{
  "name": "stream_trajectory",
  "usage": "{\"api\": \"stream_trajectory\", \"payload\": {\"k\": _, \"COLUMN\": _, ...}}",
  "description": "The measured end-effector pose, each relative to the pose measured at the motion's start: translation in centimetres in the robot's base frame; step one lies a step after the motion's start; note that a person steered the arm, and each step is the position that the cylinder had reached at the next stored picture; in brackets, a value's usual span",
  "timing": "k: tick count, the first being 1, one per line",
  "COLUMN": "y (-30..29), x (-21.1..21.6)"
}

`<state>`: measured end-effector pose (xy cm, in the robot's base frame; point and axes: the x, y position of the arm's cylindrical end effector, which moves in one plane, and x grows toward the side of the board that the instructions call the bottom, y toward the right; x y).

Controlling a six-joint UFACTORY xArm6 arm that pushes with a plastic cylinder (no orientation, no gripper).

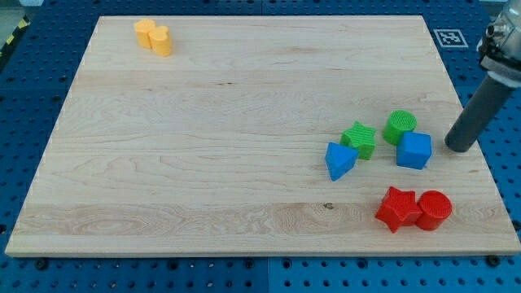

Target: Push the blue cube to the bottom of the green star

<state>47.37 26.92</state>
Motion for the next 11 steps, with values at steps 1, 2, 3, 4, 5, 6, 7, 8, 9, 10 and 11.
{"api": "stream_trajectory", "payload": {"k": 1, "y": 0.0, "x": -2.9}}
{"api": "stream_trajectory", "payload": {"k": 2, "y": -2.8, "x": -1.2}}
{"api": "stream_trajectory", "payload": {"k": 3, "y": -3.1, "x": 0.2}}
{"api": "stream_trajectory", "payload": {"k": 4, "y": -4.2, "x": 2.1}}
{"api": "stream_trajectory", "payload": {"k": 5, "y": -9.0, "x": 3.1}}
{"api": "stream_trajectory", "payload": {"k": 6, "y": -9.4, "x": 3.0}}
{"api": "stream_trajectory", "payload": {"k": 7, "y": -9.2, "x": 3.0}}
{"api": "stream_trajectory", "payload": {"k": 8, "y": -9.4, "x": 3.3}}
{"api": "stream_trajectory", "payload": {"k": 9, "y": -12.1, "x": 3.5}}
{"api": "stream_trajectory", "payload": {"k": 10, "y": -12.9, "x": 3.7}}
{"api": "stream_trajectory", "payload": {"k": 11, "y": -16.0, "x": 4.1}}
